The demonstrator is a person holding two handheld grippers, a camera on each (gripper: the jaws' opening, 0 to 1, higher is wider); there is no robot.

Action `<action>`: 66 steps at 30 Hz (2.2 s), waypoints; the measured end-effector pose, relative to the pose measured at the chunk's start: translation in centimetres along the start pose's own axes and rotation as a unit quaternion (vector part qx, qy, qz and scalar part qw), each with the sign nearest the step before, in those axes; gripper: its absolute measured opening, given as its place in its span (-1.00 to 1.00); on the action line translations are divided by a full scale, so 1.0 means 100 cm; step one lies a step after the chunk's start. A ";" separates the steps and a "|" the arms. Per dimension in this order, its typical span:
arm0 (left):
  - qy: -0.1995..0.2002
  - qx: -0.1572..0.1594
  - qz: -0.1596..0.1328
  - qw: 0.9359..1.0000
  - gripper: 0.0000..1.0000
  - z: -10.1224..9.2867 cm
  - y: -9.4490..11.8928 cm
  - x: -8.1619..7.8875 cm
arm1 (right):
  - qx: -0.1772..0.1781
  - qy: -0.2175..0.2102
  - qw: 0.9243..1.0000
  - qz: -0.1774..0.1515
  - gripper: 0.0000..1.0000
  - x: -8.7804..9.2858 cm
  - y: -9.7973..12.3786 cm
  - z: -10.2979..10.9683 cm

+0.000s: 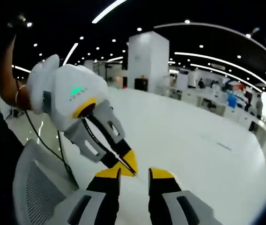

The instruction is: Open the resealable bag by pulling the two sides of the seal apart until the entire bag opening is separated and visibly accessible.

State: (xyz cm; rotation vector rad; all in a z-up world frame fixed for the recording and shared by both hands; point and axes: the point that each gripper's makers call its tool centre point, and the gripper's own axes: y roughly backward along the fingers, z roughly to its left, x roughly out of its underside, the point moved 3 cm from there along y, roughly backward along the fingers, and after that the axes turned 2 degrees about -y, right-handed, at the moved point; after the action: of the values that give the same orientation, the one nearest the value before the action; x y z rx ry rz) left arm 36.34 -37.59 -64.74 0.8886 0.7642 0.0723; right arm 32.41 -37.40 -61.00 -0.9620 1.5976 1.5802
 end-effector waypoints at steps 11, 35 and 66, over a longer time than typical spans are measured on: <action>-0.029 0.008 0.008 1.000 -1.00 -0.006 0.013 -0.006 | -0.005 0.069 0.995 0.065 -0.71 0.013 -0.006 0.000; -0.045 0.028 0.005 0.999 -1.00 -0.017 0.013 -0.008 | -0.044 0.123 0.985 0.113 -0.99 0.030 -0.014 0.005; 0.019 0.099 -0.045 0.994 -0.98 -0.030 0.012 -0.002 | -0.086 0.170 0.972 0.136 -1.00 0.043 -0.011 0.015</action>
State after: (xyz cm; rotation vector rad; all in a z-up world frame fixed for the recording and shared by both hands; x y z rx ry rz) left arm 34.58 -34.84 -64.92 1.0418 0.8556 -0.0677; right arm 31.19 -36.04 -65.27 -1.2005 1.9161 1.8391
